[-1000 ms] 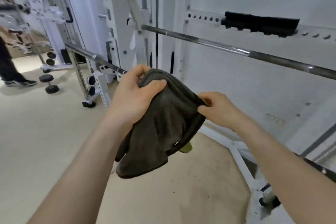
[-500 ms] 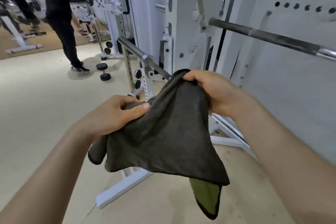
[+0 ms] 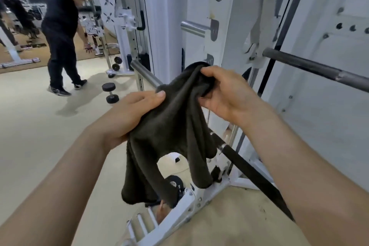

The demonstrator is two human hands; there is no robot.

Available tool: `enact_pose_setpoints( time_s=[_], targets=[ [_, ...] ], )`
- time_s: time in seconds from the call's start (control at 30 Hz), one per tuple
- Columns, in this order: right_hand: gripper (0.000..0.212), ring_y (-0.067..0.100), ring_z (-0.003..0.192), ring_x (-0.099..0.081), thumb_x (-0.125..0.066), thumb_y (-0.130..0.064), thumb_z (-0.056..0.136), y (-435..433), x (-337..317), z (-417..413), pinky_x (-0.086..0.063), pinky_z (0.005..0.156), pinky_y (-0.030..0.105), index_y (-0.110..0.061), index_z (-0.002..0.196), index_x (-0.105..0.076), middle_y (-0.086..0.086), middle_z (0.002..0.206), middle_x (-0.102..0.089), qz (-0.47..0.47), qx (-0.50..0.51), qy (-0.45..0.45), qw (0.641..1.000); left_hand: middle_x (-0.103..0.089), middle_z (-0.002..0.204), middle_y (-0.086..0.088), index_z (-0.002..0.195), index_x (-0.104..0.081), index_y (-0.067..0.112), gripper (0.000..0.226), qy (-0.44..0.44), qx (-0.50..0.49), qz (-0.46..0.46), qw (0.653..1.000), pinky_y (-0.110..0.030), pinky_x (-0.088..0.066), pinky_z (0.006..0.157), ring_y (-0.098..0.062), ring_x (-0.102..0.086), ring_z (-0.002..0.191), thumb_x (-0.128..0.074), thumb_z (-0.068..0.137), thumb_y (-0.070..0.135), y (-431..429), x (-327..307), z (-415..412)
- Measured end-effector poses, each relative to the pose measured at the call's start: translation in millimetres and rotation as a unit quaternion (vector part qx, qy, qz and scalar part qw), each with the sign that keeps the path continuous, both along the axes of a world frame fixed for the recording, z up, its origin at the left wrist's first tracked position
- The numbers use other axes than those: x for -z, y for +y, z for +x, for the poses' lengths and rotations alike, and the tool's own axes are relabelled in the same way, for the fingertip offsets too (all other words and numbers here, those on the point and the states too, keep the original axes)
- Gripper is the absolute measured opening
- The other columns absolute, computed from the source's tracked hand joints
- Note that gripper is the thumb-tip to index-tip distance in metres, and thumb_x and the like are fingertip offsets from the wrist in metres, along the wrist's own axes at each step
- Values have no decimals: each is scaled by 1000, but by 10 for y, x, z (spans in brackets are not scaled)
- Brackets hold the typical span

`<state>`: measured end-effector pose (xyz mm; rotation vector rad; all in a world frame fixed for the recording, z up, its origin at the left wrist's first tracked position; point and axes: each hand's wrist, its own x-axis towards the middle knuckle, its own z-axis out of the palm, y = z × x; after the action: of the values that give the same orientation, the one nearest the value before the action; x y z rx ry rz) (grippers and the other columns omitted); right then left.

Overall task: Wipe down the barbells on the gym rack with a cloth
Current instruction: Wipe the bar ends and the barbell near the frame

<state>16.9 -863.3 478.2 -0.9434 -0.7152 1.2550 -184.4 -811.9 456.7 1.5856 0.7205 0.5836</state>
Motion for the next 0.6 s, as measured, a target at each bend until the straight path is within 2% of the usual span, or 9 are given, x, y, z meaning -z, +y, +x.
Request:
enact_pose_setpoints(
  time_s=[0.1, 0.2, 0.27, 0.33, 0.4, 0.47, 0.5, 0.57, 0.6],
  targets=[
    [14, 26, 88, -61, -52, 4, 89, 531, -10, -114, -54, 90, 44, -1, 86, -65, 16, 90, -62, 46, 24, -54, 997, -72, 78, 0, 69, -77, 26, 27, -91, -23, -61, 994, -21, -54, 61, -11, -67, 69, -56, 84, 35, 590, -60, 50],
    [23, 16, 79, -62, -55, 13, 81, 1030, -63, -207, -55, 78, 29, -5, 76, -70, 4, 75, -64, 74, 76, -230, 968, -73, 87, -4, 79, -78, 21, 23, -192, 8, -154, 969, -22, -56, 65, -15, -69, 78, -55, 80, 26, 1258, -189, 24],
    [27, 5, 70, -62, -62, 9, 79, 1320, -100, -243, -52, 67, 20, -16, 79, -72, -10, 67, -65, 35, 167, -371, 913, -73, 84, -5, 80, -77, 17, 22, -226, 18, -204, 952, -24, -57, 66, -16, -69, 76, -56, 78, 23, 1674, -292, -15],
    [28, 1, 66, -60, -63, 2, 79, 1598, -111, -268, -50, 64, 20, -24, 79, -72, -18, 63, -64, 0, 243, -472, 847, -72, 82, -7, 85, -73, 12, 21, -240, 29, -238, 941, -28, -59, 69, -19, -68, 74, -58, 74, 22, 2025, -399, -35],
    [26, 7, 72, -62, -65, -6, 80, 1857, -126, -271, -54, 69, 29, -31, 79, -70, -14, 70, -66, -39, 294, -519, 801, -70, 81, -10, 87, -71, 11, 22, -244, 49, -248, 936, -33, -58, 71, -22, -67, 73, -59, 71, 21, 2261, -510, -25],
    [18, 15, 77, -63, -63, -18, 85, 2065, -185, -246, -54, 72, 34, -35, 81, -66, -6, 79, -66, -82, 315, -566, 758, -67, 76, -11, 76, -70, 15, 15, -245, 69, -233, 939, -31, -57, 67, -23, -65, 69, -59, 69, 21, 2440, -609, 15],
    [11, 16, 78, -62, -59, -26, 88, 2138, -226, -230, -52, 69, 32, -33, 83, -66, -6, 81, -65, -108, 311, -620, 712, -66, 74, -10, 71, -70, 16, 13, -247, 76, -226, 939, -30, -56, 65, -22, -64, 67, -58, 69, 21, 2540, -651, 53],
    [28, 18, 75, -59, -47, -39, 92, 2253, -255, -179, -45, 59, 30, -24, 78, -65, -4, 78, -62, -141, 321, -720, 599, -66, 74, -8, 70, -69, 17, 12, -255, 72, -196, 944, -27, -56, 62, -20, -64, 66, -58, 71, 22, 2740, -705, 164],
    [36, 19, 72, -58, -43, -42, 92, 2304, -273, -163, -43, 56, 30, -20, 71, -61, -3, 73, -61, -144, 330, -730, 581, -68, 75, -7, 73, -70, 17, 13, -268, 53, -169, 947, -25, -58, 61, -18, -66, 66, -58, 75, 20, 2838, -701, 225]
  ],
)
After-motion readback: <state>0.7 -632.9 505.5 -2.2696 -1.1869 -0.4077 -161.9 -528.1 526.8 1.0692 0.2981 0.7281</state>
